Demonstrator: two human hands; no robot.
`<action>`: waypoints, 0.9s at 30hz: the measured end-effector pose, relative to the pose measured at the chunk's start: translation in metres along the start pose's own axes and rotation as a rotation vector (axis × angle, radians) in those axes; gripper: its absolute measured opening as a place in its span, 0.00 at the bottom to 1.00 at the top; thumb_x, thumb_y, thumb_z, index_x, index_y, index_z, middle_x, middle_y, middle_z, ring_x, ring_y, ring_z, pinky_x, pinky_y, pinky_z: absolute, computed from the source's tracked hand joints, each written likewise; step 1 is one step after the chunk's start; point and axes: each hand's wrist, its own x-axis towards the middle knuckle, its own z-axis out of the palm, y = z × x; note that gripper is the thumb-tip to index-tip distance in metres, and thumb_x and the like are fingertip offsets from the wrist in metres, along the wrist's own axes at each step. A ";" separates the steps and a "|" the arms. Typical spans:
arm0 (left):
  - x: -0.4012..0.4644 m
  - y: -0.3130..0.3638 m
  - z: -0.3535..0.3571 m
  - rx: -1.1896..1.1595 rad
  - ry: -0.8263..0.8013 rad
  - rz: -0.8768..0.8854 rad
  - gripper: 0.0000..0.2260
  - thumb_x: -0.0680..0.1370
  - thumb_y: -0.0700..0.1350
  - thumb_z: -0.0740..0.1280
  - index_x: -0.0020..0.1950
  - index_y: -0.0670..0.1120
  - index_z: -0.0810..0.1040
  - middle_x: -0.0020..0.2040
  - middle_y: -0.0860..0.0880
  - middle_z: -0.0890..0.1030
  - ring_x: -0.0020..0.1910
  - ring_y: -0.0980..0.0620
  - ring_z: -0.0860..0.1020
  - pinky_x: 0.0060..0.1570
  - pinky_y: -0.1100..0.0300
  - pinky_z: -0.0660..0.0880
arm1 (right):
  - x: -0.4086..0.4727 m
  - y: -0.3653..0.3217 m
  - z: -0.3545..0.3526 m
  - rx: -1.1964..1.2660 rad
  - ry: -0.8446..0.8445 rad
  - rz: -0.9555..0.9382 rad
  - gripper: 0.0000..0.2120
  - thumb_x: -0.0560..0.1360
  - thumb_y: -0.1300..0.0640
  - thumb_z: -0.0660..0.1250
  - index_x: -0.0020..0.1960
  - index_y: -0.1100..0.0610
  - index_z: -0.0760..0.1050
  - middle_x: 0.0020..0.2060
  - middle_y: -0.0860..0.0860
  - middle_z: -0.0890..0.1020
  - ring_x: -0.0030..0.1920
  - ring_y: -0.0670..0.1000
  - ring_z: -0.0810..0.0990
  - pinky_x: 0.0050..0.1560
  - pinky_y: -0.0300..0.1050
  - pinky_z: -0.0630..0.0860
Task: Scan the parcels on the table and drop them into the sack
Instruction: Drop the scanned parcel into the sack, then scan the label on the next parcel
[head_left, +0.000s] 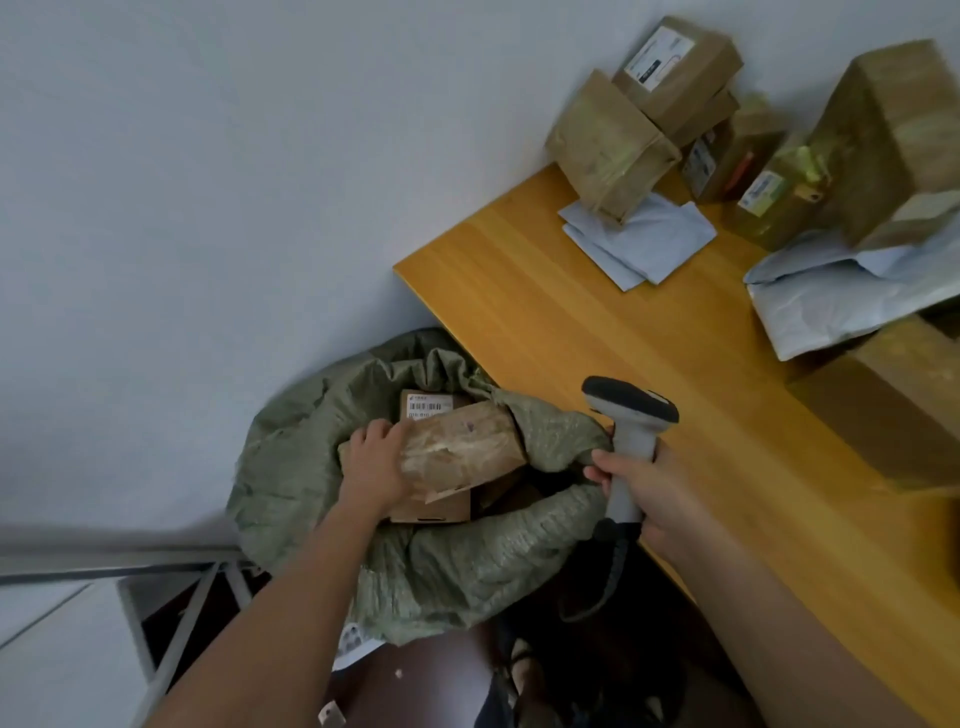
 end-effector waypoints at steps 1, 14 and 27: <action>0.003 0.001 -0.011 0.011 -0.041 0.000 0.40 0.68 0.59 0.76 0.76 0.53 0.62 0.69 0.47 0.67 0.68 0.43 0.66 0.68 0.48 0.64 | 0.000 0.000 0.000 0.005 0.004 0.007 0.14 0.76 0.68 0.69 0.59 0.58 0.72 0.49 0.57 0.81 0.39 0.52 0.83 0.35 0.42 0.78; -0.029 0.034 -0.008 -0.185 0.032 -0.083 0.20 0.78 0.50 0.65 0.67 0.44 0.72 0.61 0.44 0.69 0.56 0.44 0.75 0.56 0.51 0.74 | 0.000 -0.011 -0.024 0.063 0.015 0.063 0.18 0.77 0.69 0.66 0.65 0.60 0.70 0.41 0.58 0.80 0.34 0.51 0.81 0.29 0.40 0.77; -0.021 0.184 -0.070 -0.196 0.104 0.229 0.17 0.82 0.44 0.62 0.71 0.44 0.70 0.66 0.44 0.68 0.50 0.46 0.76 0.51 0.55 0.73 | -0.040 -0.073 -0.118 0.070 0.138 -0.133 0.12 0.76 0.68 0.67 0.57 0.58 0.72 0.44 0.57 0.77 0.38 0.52 0.79 0.37 0.46 0.74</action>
